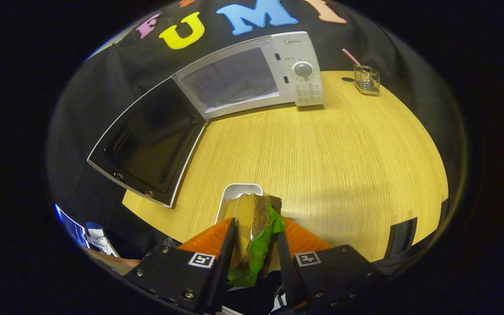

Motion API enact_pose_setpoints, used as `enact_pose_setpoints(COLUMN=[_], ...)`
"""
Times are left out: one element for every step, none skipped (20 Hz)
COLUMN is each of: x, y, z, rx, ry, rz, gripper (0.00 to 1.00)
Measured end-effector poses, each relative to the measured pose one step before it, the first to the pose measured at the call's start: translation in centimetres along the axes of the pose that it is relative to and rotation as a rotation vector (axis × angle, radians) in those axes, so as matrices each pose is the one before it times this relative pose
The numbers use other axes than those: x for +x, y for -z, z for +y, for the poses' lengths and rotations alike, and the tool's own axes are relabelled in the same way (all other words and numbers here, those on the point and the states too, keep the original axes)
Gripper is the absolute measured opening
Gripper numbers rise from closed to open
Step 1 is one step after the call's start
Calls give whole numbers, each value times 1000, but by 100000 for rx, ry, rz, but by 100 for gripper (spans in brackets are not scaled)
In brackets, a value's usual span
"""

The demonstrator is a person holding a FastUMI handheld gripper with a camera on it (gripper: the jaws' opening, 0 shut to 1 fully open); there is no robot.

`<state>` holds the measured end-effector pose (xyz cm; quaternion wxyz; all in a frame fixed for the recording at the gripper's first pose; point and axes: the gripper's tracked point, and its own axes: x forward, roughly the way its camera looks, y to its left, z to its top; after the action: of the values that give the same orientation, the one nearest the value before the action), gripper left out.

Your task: Open the microwave, put the food inside, and close the microwave door.

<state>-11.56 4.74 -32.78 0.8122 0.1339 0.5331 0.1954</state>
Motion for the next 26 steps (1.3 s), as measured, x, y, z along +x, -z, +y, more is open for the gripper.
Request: enact_pose_setpoints(x=[-42,-194,-122,-132,89,-103,-728,471,-33,-471,-240,-429,-353,-437,-428,-389,-368,-321,-149,-186,-199,-4,29,171,197,283], y=[-27,106,-92,-322,156,-103,-232,-236,-192,169,-259,-276,-394,-452,-381,-571,-672,-665,-670,-905,-717,-761,-640,-668,-548,-513], z=[183,154,106,449,170,46,-105,163,4,488,89,-1,211,264,308,322,391,400,368,399,571,559,580,603,529,478], rx=[1157,-798,-614,702,-694,-705,2204,354,1188,-1231,-541,-790,-39,517,750,743,581,46,29,120,444,745,655,620,222,-59], ry=[25,361,287,-670,375,858,1926,-596,972,-257,525,469,266,-233,-201,-461,-417,-295,-88,-222,-545,-802,-769,-797,-394,-239], rz=[814,1339,-204,-185,778,-236,-1903,797,-1413,1606,-410,-525,-751,-835,-981,-1152,-1416,-1380,-1529,-1933,-1675,-1701,-1333,-1396,-1065,-801], gripper=[51,42,42,29,29,29,29,17,16,16,16,16,16,17,16,17,16,16,16,16,16,16,16,16,16,16])
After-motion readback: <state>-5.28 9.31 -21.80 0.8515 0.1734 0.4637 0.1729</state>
